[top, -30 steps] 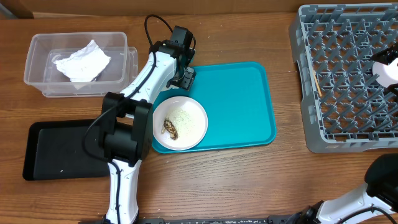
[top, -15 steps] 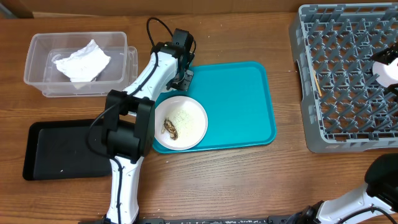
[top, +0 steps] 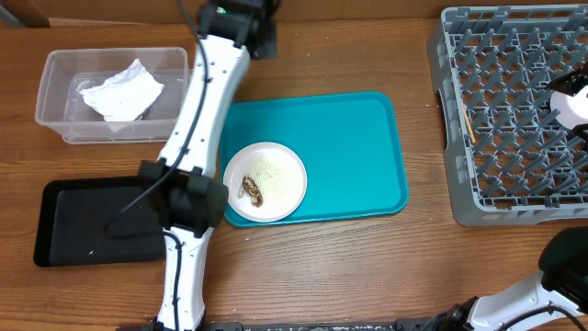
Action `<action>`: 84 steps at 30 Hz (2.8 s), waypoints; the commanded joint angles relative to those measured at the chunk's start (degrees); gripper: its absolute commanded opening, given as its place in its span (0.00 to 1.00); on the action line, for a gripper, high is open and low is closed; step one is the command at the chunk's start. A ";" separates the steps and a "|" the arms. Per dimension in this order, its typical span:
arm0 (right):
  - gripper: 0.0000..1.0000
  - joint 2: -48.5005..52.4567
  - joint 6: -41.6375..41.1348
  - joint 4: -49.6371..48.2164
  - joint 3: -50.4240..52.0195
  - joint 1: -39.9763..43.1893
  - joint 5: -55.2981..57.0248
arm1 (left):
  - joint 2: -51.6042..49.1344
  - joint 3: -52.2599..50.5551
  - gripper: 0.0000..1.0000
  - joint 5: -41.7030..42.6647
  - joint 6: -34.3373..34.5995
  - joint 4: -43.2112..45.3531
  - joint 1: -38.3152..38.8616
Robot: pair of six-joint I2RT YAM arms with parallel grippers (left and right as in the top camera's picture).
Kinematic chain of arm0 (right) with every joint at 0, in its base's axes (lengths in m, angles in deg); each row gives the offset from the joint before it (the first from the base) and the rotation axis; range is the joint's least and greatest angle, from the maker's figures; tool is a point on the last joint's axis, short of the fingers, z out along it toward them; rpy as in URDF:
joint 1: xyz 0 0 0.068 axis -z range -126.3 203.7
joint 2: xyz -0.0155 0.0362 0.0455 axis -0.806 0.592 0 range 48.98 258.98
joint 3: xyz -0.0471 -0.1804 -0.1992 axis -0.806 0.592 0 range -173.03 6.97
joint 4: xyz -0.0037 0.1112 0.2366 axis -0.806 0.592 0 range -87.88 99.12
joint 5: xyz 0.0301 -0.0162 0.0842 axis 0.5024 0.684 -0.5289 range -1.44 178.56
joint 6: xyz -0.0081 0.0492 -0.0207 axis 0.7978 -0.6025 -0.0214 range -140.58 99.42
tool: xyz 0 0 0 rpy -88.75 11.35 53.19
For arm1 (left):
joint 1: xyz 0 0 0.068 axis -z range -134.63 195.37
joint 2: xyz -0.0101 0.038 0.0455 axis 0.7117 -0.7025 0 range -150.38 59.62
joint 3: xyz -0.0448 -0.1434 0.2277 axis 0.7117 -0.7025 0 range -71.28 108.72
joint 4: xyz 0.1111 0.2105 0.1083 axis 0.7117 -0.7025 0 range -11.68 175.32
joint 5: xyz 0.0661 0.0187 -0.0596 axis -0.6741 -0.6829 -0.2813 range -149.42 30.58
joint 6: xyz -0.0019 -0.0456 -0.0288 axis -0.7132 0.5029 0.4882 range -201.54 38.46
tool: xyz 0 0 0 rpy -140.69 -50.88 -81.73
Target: Sort waste into correct bins and load items into the dishwasher
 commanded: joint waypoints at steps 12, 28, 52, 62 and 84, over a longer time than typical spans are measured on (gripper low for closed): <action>1.00 -0.37 -0.20 -0.24 -0.37 -0.15 -0.22 | 0.90 -5.84 0.19 -1.73 15.78 -3.78 -19.50; 1.00 -0.37 -0.17 -0.24 -0.37 -0.15 -0.22 | 2.01 -8.24 0.47 34.75 0.79 -6.60 -19.74; 1.00 -0.37 -0.17 -0.24 -0.37 -0.15 -0.22 | 2.14 -9.25 0.54 13.79 18.51 -24.76 21.38; 1.00 -0.37 -0.17 -0.24 -0.37 -0.15 -0.22 | 2.05 -17.49 0.61 11.19 33.03 -22.75 20.28; 1.00 -0.37 -0.17 -0.24 -0.37 -0.15 -0.22 | 1.97 -42.47 0.35 10.45 37.07 -1.38 20.65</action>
